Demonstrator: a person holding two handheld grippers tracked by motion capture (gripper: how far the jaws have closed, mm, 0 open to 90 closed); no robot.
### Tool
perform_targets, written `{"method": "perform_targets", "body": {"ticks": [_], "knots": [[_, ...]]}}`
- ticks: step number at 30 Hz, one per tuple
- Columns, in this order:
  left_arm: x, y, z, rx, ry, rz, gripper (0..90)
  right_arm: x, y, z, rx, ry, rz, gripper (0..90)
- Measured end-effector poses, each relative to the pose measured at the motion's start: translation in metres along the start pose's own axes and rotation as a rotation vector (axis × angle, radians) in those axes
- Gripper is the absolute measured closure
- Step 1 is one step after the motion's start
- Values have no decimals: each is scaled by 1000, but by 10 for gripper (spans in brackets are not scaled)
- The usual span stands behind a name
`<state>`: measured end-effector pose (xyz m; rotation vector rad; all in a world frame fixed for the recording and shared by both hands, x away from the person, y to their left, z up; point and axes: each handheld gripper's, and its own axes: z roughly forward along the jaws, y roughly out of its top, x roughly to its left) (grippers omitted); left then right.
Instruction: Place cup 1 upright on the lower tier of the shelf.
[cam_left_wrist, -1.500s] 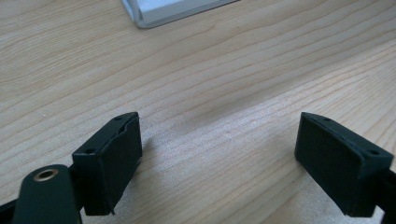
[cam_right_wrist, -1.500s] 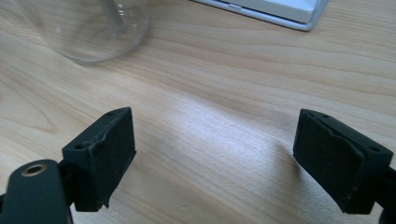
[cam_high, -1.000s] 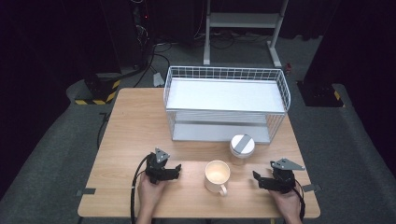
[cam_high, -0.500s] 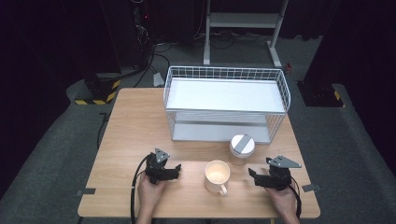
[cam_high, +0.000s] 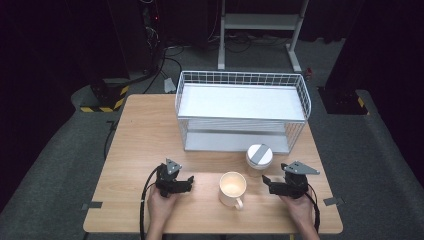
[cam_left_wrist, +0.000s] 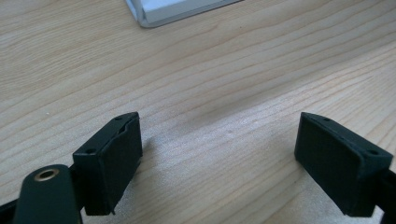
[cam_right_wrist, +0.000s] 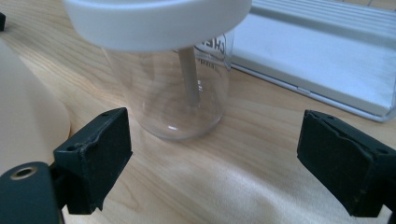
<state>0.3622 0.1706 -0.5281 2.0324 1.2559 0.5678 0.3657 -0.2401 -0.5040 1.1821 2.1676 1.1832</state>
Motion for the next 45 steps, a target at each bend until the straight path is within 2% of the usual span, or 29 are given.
{"method": "perform_targets", "body": {"ticks": [7, 17, 23, 40, 45], "knots": [[0, 0, 0, 0, 1, -1, 155, 1, 7, 6, -11, -6, -13, 91], [0, 0, 0, 1, 0, -1, 155, 9, 18, 15, -30, 19, -47, 78], [0, 0, 0, 2, 1, 0, 155, 11, 18, 22, -32, 44, -42, 78], [0, 0, 0, 0, 0, -1, 155, 16, 21, 35, -27, 50, -39, 81], [0, 0, 0, 0, 0, -1, 155, 17, 21, 38, -25, 44, -41, 110]]}}
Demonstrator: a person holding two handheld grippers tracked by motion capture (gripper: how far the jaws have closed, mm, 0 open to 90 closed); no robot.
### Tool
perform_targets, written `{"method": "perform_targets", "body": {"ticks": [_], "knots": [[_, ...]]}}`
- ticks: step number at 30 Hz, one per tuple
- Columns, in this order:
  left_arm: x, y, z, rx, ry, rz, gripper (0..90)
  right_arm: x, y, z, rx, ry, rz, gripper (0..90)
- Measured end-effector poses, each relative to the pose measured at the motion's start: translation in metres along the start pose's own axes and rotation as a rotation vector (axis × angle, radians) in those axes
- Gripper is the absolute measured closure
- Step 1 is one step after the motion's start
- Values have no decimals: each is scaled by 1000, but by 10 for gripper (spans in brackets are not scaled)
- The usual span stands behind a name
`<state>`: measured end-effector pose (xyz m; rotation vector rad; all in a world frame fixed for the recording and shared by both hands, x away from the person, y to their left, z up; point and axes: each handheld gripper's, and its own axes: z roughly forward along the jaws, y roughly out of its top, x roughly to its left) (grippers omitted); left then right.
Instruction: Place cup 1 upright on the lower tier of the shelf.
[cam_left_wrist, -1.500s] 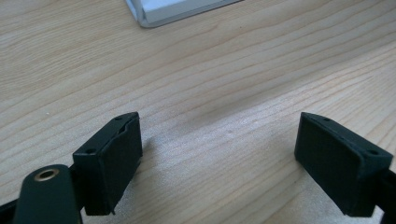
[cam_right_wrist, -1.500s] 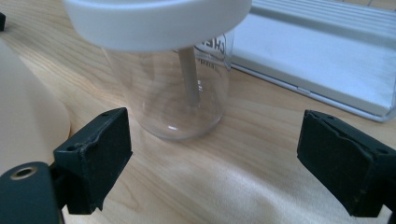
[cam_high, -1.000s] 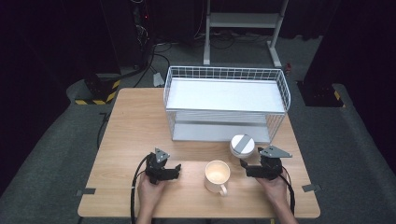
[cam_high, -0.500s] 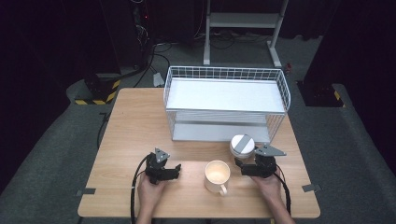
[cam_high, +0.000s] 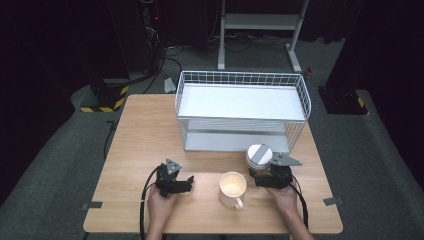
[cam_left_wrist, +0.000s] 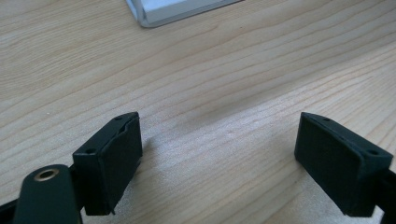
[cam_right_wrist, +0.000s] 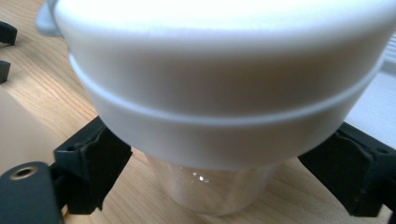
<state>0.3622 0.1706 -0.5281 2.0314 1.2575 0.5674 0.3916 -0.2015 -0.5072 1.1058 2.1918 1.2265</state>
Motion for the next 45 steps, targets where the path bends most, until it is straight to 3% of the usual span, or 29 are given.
{"method": "perform_targets", "body": {"ticks": [12, 45], "knots": [[0, 0, 0, 0, 0, 0, 155, 1, 5, 6, 0, 4, -7, 173], [0, 0, 0, 0, 0, 0, 155, 1, 7, 6, 5, 1, -49, 188]]}}
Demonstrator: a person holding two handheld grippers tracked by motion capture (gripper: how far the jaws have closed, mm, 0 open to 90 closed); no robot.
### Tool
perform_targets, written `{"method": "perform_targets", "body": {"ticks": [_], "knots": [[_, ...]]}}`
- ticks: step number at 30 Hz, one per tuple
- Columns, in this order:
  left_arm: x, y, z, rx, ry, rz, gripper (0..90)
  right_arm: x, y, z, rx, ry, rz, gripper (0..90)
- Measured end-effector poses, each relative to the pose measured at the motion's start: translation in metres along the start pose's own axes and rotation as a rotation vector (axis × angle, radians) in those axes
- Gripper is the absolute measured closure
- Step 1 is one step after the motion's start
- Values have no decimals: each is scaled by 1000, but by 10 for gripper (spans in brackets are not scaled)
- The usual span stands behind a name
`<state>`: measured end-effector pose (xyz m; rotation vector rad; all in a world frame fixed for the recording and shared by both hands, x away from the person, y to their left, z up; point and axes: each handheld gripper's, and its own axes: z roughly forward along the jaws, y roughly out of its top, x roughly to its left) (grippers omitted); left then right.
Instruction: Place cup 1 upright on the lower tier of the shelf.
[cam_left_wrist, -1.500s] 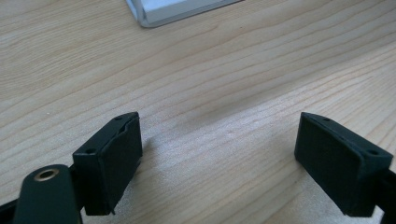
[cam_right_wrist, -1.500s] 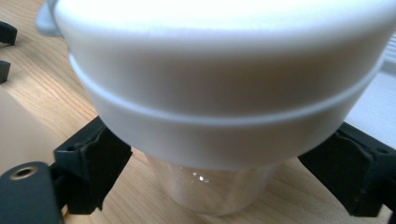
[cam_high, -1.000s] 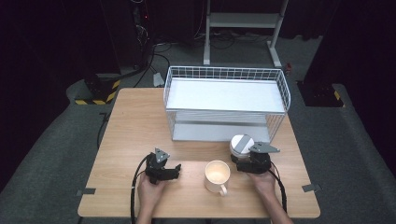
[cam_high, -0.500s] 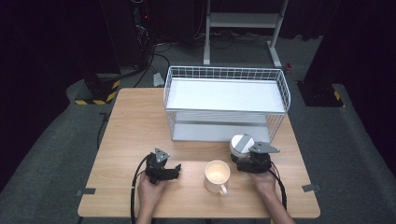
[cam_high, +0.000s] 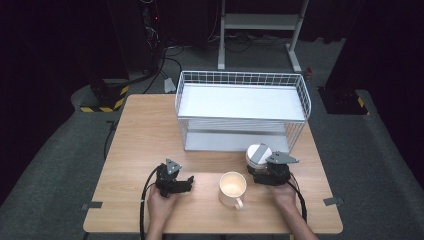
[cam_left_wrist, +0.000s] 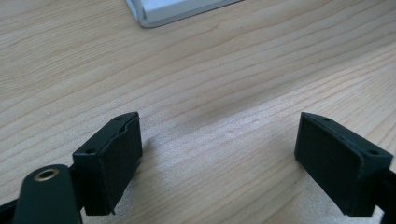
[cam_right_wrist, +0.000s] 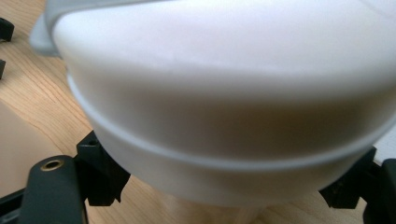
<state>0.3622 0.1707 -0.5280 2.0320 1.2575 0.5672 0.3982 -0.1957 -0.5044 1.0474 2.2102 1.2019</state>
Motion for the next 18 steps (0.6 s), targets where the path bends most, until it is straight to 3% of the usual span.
{"method": "perform_targets", "body": {"ticks": [18], "knots": [[0, 0, 0, 0, 3, -5, 155, -5, 5, -2, 5, -11, 1, 189]]}}
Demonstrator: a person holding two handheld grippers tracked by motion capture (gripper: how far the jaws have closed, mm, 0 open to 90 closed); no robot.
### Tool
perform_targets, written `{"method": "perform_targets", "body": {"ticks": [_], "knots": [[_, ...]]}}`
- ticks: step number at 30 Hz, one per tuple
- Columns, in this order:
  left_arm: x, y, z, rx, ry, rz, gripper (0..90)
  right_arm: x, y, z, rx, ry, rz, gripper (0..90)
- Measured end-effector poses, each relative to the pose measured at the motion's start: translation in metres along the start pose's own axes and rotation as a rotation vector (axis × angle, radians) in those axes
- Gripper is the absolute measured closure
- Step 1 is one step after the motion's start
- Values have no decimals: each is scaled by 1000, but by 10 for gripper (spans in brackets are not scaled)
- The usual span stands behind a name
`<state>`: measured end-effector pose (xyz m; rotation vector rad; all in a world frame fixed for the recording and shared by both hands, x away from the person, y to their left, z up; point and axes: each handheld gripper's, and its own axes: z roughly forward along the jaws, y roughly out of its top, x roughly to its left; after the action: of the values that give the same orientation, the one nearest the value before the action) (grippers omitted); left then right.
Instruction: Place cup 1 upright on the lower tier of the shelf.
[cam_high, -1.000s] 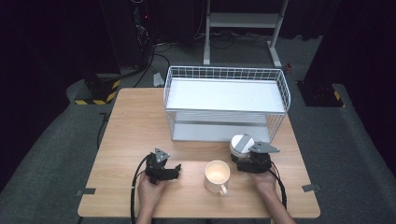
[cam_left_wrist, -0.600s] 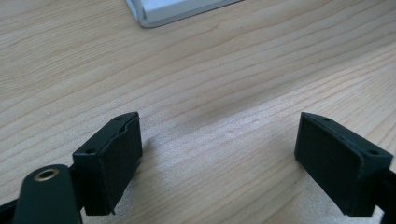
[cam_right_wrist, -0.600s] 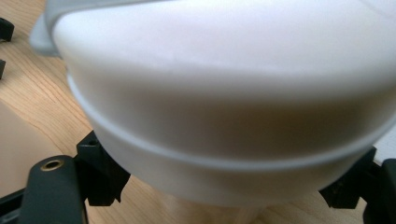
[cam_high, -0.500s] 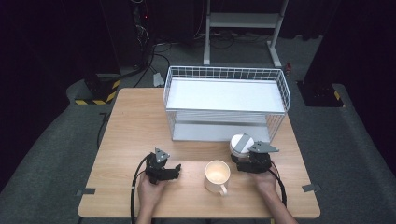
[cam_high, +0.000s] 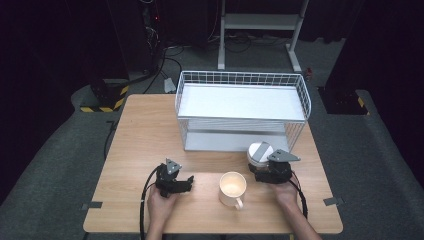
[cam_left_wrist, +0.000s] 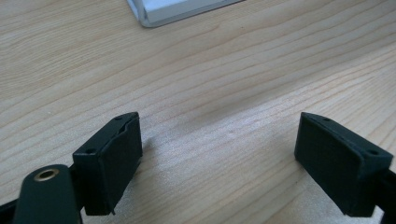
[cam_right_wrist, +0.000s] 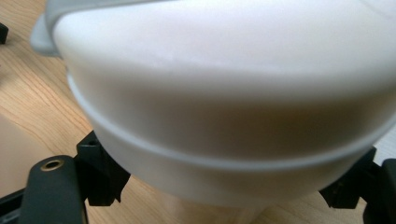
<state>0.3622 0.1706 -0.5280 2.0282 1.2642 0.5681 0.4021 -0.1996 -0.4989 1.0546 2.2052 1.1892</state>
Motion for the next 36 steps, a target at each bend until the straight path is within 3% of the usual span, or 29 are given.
{"method": "perform_targets", "body": {"ticks": [16, 36], "knots": [[0, 0, 0, 0, 0, 2, 155, -12, 17, 1, -23, -17, 34, 189], [0, 0, 0, 0, 1, 3, 155, -28, 32, 19, -28, -83, 89, 189]]}}
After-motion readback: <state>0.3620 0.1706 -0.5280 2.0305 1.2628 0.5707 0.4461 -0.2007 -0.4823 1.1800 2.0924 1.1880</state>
